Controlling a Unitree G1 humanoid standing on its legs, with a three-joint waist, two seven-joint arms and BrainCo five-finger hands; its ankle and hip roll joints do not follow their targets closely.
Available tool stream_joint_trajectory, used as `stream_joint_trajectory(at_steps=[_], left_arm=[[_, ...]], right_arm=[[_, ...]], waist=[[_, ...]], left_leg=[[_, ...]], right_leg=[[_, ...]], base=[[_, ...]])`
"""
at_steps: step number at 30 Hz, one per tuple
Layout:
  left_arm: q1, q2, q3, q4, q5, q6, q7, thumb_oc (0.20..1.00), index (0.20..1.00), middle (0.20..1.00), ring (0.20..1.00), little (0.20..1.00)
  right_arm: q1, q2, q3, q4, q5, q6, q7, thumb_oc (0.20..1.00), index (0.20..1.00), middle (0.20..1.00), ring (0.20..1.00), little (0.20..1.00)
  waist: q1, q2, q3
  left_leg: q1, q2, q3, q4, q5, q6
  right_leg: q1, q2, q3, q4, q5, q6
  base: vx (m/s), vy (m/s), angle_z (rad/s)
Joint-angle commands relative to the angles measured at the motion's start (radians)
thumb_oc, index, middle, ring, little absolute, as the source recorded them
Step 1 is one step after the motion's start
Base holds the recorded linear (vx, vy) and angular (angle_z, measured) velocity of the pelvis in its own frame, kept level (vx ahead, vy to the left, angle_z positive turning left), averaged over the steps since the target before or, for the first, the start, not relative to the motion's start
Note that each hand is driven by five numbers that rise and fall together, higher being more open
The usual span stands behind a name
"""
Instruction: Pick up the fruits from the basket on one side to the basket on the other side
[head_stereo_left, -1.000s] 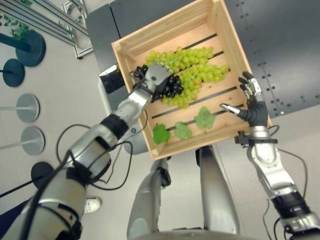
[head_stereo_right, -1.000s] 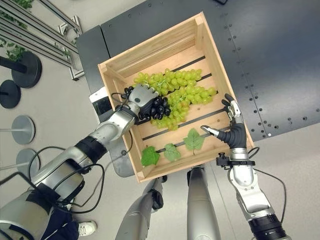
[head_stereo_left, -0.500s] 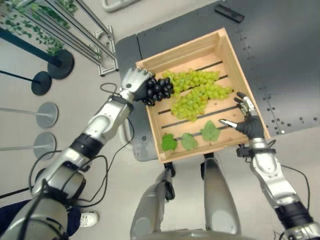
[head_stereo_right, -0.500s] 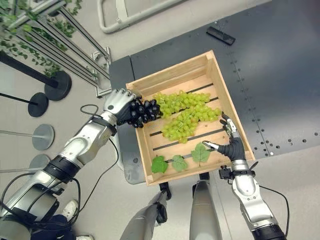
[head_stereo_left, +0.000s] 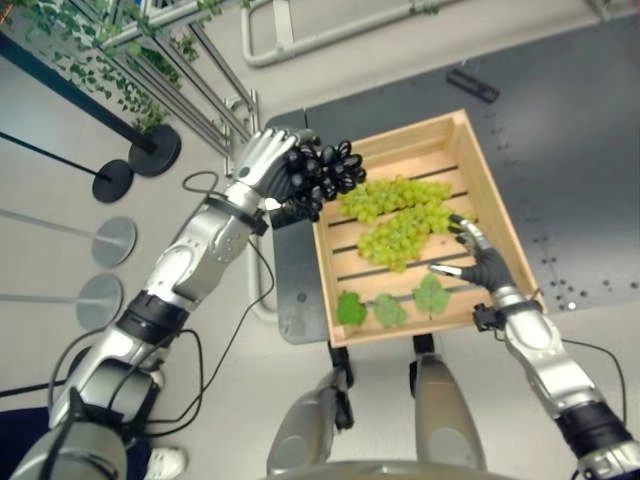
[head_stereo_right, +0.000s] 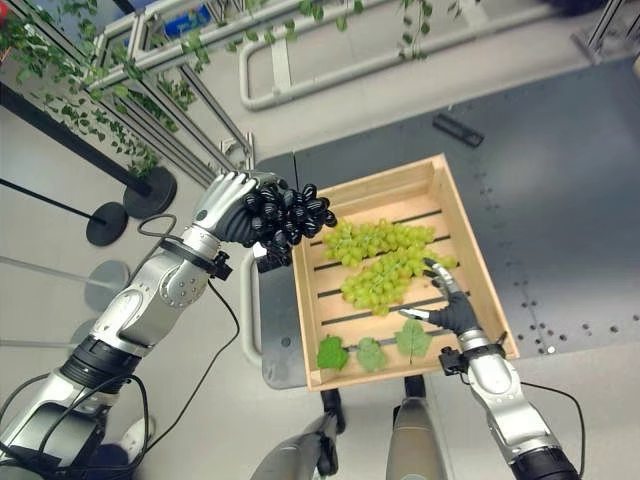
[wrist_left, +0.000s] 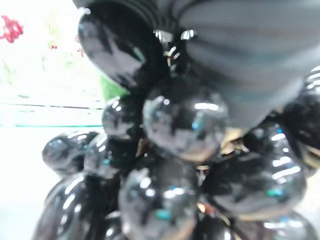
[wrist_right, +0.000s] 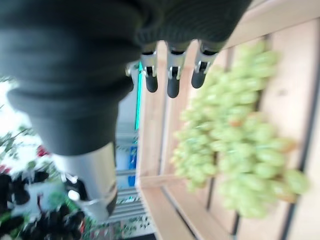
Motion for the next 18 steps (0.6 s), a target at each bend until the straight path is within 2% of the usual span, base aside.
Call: stream_joint_trajectory(at_steps=[1, 4, 8, 10, 13, 18], left_arm=[[-0.022, -0.010, 0.019, -0.070, -0.138, -0.074, -0.030, 0.200, 0.200, 0.200, 0.200, 0.200], [-0.023, -0.022, -0.008, -0.100, -0.262, -0.094, -0.093, 0.200, 0.200, 0.200, 0.200, 0.200], [-0.032, -0.063, -0.063, -0.127, -0.455, -0.110, -0.159, 0.200, 0.200, 0.200, 0.200, 0.200], [-0.029, -0.089, -0.084, -0.121, -0.511, -0.101, -0.180, 0.200, 0.200, 0.200, 0.200, 0.200], [-0.009, -0.145, -0.094, -0.120, -0.598, -0.090, -0.199, 0.200, 0.200, 0.200, 0.200, 0.200], [0.006, -0.185, -0.102, -0.164, -0.693, -0.081, -0.225, 0.200, 0.200, 0.200, 0.200, 0.200]], right_arm=[[-0.019, 0.013, 0.047, -0.025, -0.002, -0.024, 0.042, 1.000, 1.000, 1.000, 1.000, 1.000], [-0.075, 0.018, 0.110, -0.013, 0.006, -0.011, 0.084, 1.000, 1.000, 1.000, 1.000, 1.000], [-0.198, 0.016, 0.227, -0.003, 0.077, 0.013, 0.194, 1.000, 1.000, 1.000, 1.000, 1.000], [-0.227, 0.020, 0.258, -0.013, 0.117, 0.020, 0.230, 1.000, 1.000, 1.000, 1.000, 1.000], [-0.250, 0.049, 0.275, -0.016, 0.153, 0.027, 0.243, 1.000, 1.000, 1.000, 1.000, 1.000], [-0.254, 0.089, 0.300, -0.035, 0.268, 0.051, 0.274, 1.000, 1.000, 1.000, 1.000, 1.000]], waist=[[0.021, -0.059, -0.099], [0.032, -0.070, -0.125], [0.046, -0.084, -0.153], [0.047, -0.086, -0.165], [0.045, -0.086, -0.177], [0.040, -0.087, -0.190]], left_leg=[[0.068, -0.007, -0.009, 0.060, -0.124, -0.032], [0.093, -0.006, -0.011, 0.060, -0.130, -0.032], [0.132, -0.004, -0.010, 0.047, -0.135, -0.031], [0.150, -0.002, -0.007, 0.039, -0.137, -0.031], [0.171, -0.003, -0.006, 0.030, -0.142, -0.025], [0.190, -0.003, 0.001, 0.021, -0.151, -0.019]], right_leg=[[0.183, -0.036, -0.025, -0.316, 0.140, 0.097], [0.215, -0.035, -0.033, -0.329, 0.136, 0.096], [0.255, -0.033, -0.040, -0.344, 0.134, 0.097], [0.272, -0.031, -0.042, -0.350, 0.134, 0.098], [0.290, -0.030, -0.041, -0.360, 0.135, 0.099], [0.301, -0.030, -0.040, -0.364, 0.136, 0.100]], base=[[0.09, -0.016, 0.08], [0.08, -0.008, 0.05], [0.07, 0.000, 0.06], [0.09, 0.027, 0.02], [0.07, 0.029, 0.00], [0.04, 0.010, -0.01]])
